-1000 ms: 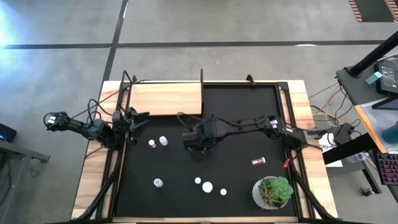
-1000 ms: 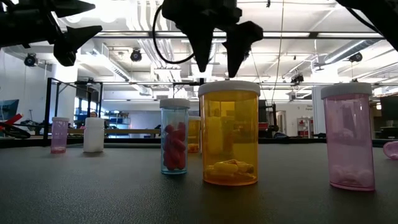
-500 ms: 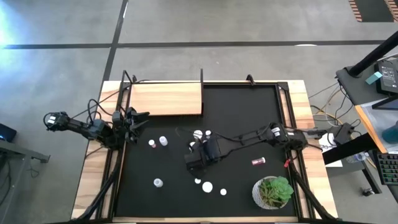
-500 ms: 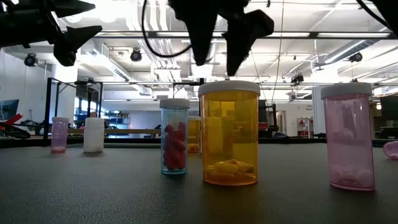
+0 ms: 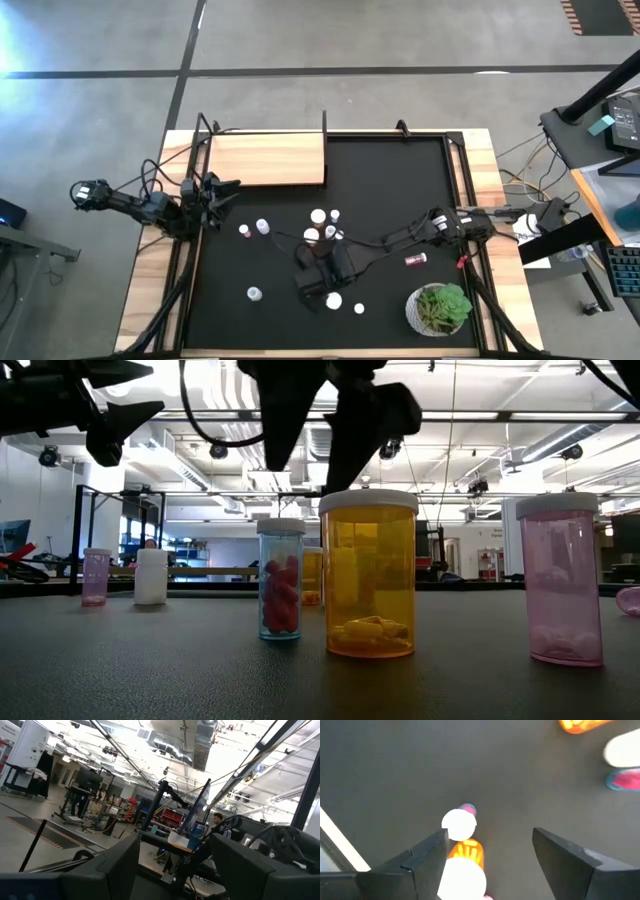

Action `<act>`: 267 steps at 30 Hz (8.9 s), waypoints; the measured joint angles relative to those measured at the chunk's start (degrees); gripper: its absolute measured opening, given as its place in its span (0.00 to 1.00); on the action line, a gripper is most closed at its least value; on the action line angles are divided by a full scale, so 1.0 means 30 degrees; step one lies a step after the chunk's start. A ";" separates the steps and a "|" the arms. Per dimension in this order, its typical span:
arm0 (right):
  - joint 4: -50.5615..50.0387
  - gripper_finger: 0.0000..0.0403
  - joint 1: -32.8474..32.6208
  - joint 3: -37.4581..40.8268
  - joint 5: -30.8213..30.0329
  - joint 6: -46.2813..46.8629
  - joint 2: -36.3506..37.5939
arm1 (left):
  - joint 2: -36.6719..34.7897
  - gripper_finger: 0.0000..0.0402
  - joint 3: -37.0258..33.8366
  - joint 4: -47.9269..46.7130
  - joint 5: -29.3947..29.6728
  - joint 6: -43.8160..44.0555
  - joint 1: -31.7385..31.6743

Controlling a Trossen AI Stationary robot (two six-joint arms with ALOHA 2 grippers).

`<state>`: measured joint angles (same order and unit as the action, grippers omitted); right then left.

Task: Pick and place medicine bottles onto shelf by color
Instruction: Prepare the pill bottles in the center of the table, then put the top left white pill bottle on the shelf

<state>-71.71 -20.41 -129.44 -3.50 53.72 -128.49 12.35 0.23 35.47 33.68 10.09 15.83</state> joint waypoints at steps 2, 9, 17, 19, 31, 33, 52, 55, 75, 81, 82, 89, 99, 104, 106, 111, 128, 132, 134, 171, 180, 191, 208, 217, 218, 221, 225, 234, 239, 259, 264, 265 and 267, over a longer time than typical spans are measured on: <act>0.0474 0.70 -0.0034 0.0198 0.0193 -0.0130 -0.0006 | -0.0005 0.57 0.0000 -0.0001 0.0002 0.0003 -0.0002; 0.1583 0.70 -0.0245 0.0745 0.1192 -0.0644 -0.0027 | -0.0005 0.57 0.0000 0.0005 -0.0002 0.0000 -0.0003; 0.2666 0.70 -0.0226 0.1408 0.1171 -0.1127 -0.0034 | -0.0005 0.57 0.0000 0.0005 -0.0002 0.0000 -0.0005; 0.3041 0.70 -0.0216 0.1673 0.1161 -0.1142 -0.0034 | -0.0005 0.57 0.0000 0.0010 -0.0002 0.0007 -0.0005; 0.4792 0.68 -0.0061 0.3566 0.1175 -0.0802 -0.0034 | -0.0005 0.57 0.0000 0.0005 -0.0002 0.0000 -0.0005; 0.4982 0.65 0.0018 0.3826 0.1176 -0.0743 -0.0034 | -0.0005 0.57 0.0000 0.0005 -0.0001 0.0005 -0.0003; 0.5716 0.38 0.0447 0.3933 0.1169 -0.0441 -0.0034 | -0.0005 0.57 0.0000 0.0005 -0.0002 0.0007 -0.0005; 0.5728 0.35 0.0489 0.3933 0.1169 -0.0360 -0.0034 | -0.0005 0.57 0.0000 0.0005 -0.0002 0.0000 -0.0005; 0.4887 0.30 0.1190 0.3935 0.1107 -0.0265 -0.0034 | -0.0005 0.57 0.0000 0.0005 0.0001 0.0000 -0.0005; 0.4027 0.30 0.2083 0.3940 0.0491 -0.0283 -0.0034 | -0.0005 0.57 0.0000 0.0005 -0.0002 0.0007 -0.0005; 0.3871 0.30 0.2257 0.3940 0.0491 -0.0407 -0.0034 | -0.0005 0.57 0.0000 0.0005 0.0005 0.0007 0.0002; 0.3267 0.30 0.3343 0.3940 0.0465 -0.1114 -0.0034 | -0.0005 0.57 0.0000 0.0005 0.0001 0.0006 -0.0002; 0.2925 0.30 0.3696 0.3940 0.0229 -0.0281 0.0217 | -0.0005 0.57 0.0000 0.0005 0.0003 0.0007 -0.0005; 0.2863 0.30 0.3689 0.3940 -0.0782 0.0200 0.0546 | -0.0005 0.57 0.0000 0.0010 0.0002 0.0004 -0.0003; 0.2822 0.30 0.3689 0.3940 -0.1527 0.0536 0.0578 | -0.0005 0.57 0.0000 0.0007 -0.0002 0.0005 -0.0005; 0.2822 0.30 0.3541 0.3940 -0.3727 0.1863 0.0578 | -0.0005 0.57 0.0000 0.0005 -0.0002 0.0000 0.0002; 0.2955 0.31 0.2160 0.3981 -0.6086 0.4894 0.0086 | -0.0005 0.57 0.0000 0.0008 0.0001 0.0003 -0.0005; 0.2999 0.32 0.1914 0.3991 -0.7271 0.5155 -0.0005 | 0.0000 0.57 0.0000 0.0005 0.0002 0.0007 -0.0002; 0.2996 0.32 0.1808 0.3991 -0.8073 0.5155 -0.0005 | -0.0005 0.57 0.0000 0.0011 0.0004 0.0007 -0.0004; 0.3647 0.33 0.1627 0.4902 -0.8827 0.4863 -0.0029 | 0.0002 0.57 0.0000 0.0005 0.0005 0.0000 -0.0005; 0.3265 0.33 0.1372 0.4120 -0.8827 0.4846 -0.0034 | 0.0002 0.57 0.0000 0.0010 0.0003 0.0005 -0.0003; 0.1197 0.33 0.1248 0.2885 -0.8842 0.5196 0.0157 | -0.0005 0.57 0.0000 0.0005 -0.0002 0.0007 0.0002; -0.3818 0.34 0.1088 0.2571 -0.8835 0.6463 0.2354 | -0.0005 0.57 0.0000 0.0005 -0.0002 0.0000 0.0002; -0.3496 0.34 0.1095 0.5281 -0.8714 0.4859 0.6986 | 0.0002 0.57 0.0000 -0.0004 -0.0002 0.0000 0.0002; -0.3158 0.34 0.1095 0.5947 -0.8694 0.4764 0.7689 | 0.0002 0.57 0.0000 -0.0002 -0.0002 0.0000 0.0002; -0.1331 0.34 0.1095 0.8629 -0.8284 0.4278 1.0100 | -0.0005 0.57 0.0000 0.0005 -0.0001 0.0003 -0.0005; 0.3277 0.34 0.1001 1.3756 -0.7877 0.3600 1.3867 | -0.0005 0.57 0.0000 0.0005 0.0003 0.0000 -0.0003; 1.5561 0.34 -0.0044 2.5040 -0.8145 0.1881 2.1239 | -0.0005 0.57 0.0000 0.0005 -0.0002 0.0007 0.0002; 1.7152 0.34 -0.0718 2.7703 -0.9372 0.2158 2.2921 | -0.0005 0.57 0.0000 0.0005 0.0000 0.0007 0.0002; 1.6414 0.12 -0.0821 3.0808 -1.0862 0.3252 2.6953 | -0.0005 0.57 0.0000 0.0005 0.0003 0.0002 -0.0005; 1.4337 0.14 -0.0865 3.1050 -1.0882 0.3432 2.7633 | -0.0005 0.57 0.0000 0.0005 -0.0002 0.0000 -0.0003; 1.3960 0.18 -0.0865 3.1057 -1.0860 0.3585 2.7778 | -0.0005 0.57 0.0000 0.0005 0.0005 0.0006 -0.0003; 1.3499 0.26 -0.0865 3.1080 -1.0860 0.3573 2.8066 | -0.0005 0.57 0.0000 0.0005 -0.0002 0.0007 -0.0005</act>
<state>-31.21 -23.00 -36.20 -36.07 64.44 -44.29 12.34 0.23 35.48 33.67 10.11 15.81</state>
